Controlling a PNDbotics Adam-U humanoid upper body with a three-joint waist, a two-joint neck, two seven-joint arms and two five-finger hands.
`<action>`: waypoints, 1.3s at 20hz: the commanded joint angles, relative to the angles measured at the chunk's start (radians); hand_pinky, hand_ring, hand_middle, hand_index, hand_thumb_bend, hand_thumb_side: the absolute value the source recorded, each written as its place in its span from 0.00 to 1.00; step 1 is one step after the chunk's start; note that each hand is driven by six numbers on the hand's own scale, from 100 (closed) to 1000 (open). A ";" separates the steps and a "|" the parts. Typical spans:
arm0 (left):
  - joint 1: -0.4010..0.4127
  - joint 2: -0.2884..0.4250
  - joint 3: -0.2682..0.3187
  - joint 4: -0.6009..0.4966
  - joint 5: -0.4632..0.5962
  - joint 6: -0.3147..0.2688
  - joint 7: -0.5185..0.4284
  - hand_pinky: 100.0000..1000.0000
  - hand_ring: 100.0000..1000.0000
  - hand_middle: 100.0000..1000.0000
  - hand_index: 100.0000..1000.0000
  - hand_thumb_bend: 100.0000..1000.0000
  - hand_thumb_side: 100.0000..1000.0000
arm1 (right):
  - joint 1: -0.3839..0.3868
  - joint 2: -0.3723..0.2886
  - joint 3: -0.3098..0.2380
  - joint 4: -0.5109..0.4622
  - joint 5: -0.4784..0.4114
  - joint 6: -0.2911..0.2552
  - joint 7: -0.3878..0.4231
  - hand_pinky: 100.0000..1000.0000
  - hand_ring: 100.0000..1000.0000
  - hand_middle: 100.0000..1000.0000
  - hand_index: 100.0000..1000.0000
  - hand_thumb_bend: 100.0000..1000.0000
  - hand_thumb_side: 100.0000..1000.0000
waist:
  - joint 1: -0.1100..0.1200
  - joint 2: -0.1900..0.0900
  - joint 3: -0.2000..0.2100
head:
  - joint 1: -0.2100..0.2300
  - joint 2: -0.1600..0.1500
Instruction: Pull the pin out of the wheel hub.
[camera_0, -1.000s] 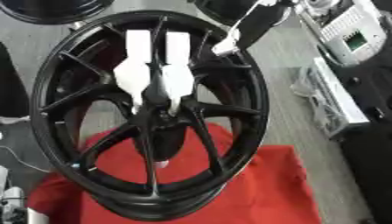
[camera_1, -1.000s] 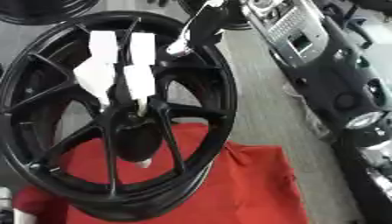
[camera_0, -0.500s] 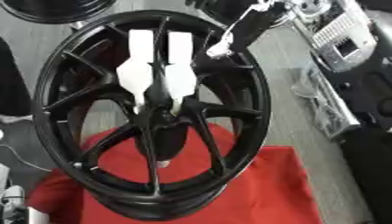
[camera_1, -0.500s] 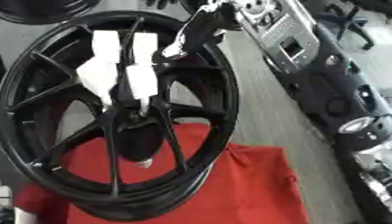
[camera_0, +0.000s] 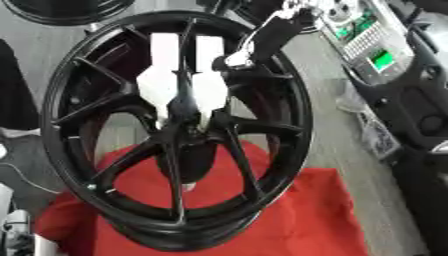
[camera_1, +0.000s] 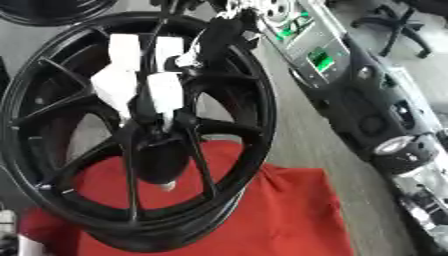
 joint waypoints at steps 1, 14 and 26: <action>-0.008 0.030 0.008 -0.010 -0.002 0.002 0.001 0.78 0.90 0.83 0.81 0.14 0.88 | -0.022 -0.007 -0.004 0.003 0.018 0.001 -0.006 0.86 0.76 0.71 0.80 0.48 0.05 | 0.004 -0.009 0.002 | -0.005 -0.002; -0.010 0.024 0.005 -0.008 -0.007 0.007 -0.003 0.79 0.90 0.83 0.80 0.14 0.89 | -0.025 0.001 -0.006 0.022 0.044 0.000 -0.031 0.83 0.73 0.67 0.77 0.44 0.02 | 0.004 0.007 0.008 | -0.024 -0.002; -0.013 0.021 0.001 -0.009 -0.009 0.011 -0.010 0.79 0.90 0.83 0.80 0.14 0.89 | -0.030 0.000 -0.006 0.036 0.050 -0.005 -0.025 0.81 0.72 0.68 0.75 0.43 0.00 | 0.006 0.017 0.012 | -0.037 -0.002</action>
